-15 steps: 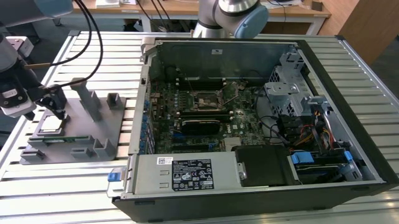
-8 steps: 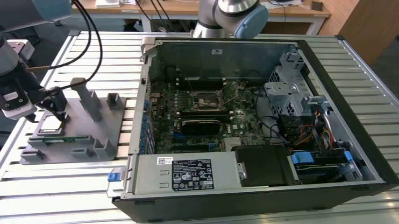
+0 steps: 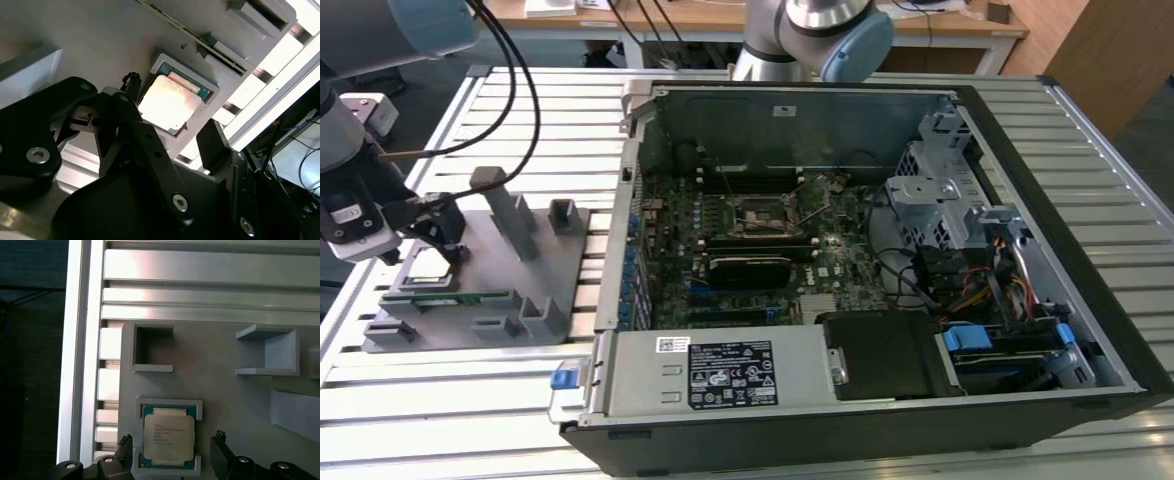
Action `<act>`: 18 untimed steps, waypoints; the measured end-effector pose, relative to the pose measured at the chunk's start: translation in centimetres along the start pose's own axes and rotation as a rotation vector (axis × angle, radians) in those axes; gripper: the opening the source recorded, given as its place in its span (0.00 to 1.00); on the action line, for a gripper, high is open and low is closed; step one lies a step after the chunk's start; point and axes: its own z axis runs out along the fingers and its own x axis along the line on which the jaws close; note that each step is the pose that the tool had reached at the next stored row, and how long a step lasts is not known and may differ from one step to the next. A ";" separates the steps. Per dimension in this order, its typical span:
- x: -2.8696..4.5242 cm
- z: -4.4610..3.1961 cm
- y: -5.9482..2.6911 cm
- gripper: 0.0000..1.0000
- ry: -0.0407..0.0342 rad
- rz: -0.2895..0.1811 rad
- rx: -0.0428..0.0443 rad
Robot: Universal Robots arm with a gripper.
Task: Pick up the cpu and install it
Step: 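Pick up the cpu and move it towards the insertion slot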
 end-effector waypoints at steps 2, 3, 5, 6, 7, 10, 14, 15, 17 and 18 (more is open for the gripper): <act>0.00 0.19 0.00 0.72 0.0000 0.000 0.0000; 0.01 0.31 0.00 0.72 0.0000 0.000 0.0001; 0.01 0.52 -0.02 0.72 -0.0001 0.000 0.0001; 0.01 0.62 -0.02 0.72 -0.0002 0.000 0.0000; 0.01 0.71 -0.02 0.72 -0.0002 0.000 0.0001; 0.09 0.82 0.00 0.72 -0.0001 0.000 0.0001; 0.11 0.92 0.14 0.72 -0.0003 0.000 0.0000; 0.30 0.90 0.14 0.72 -0.0004 0.001 0.0002; 0.48 0.98 0.18 0.72 -0.0019 0.007 -0.0001; 0.51 1.05 0.19 0.72 -0.0023 0.012 -0.0001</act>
